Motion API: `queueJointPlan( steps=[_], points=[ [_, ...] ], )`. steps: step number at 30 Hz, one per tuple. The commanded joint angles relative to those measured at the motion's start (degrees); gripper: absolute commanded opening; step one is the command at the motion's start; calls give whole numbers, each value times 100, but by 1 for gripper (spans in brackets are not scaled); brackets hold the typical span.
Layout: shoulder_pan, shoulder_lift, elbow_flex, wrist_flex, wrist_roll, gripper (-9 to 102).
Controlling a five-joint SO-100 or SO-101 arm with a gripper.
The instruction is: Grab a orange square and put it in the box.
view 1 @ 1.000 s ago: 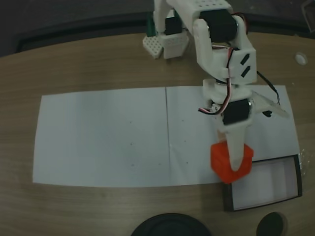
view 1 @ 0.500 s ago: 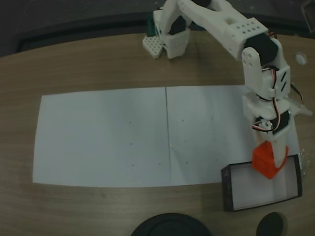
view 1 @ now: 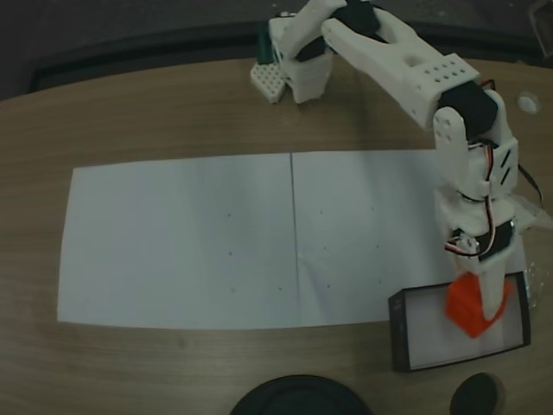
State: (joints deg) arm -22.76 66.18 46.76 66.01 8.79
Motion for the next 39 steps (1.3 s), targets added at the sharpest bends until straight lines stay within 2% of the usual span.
queueJointPlan(
  steps=[1,9,11,13,17,22,26,31,39],
  points=[
    [26,211,-510,141,272,34],
    [62,229,-519,202,255,36],
    [97,325,-624,272,255,31],
    [220,475,-782,483,255,22],
    [650,1055,-1274,1222,-79,-1],
    [1169,2522,-1942,3182,-220,0],
    [1644,4201,-1872,3305,-220,0],
    [2030,6469,-1020,3305,-272,0],
    [2839,9545,2004,3103,-782,0]
  ],
)
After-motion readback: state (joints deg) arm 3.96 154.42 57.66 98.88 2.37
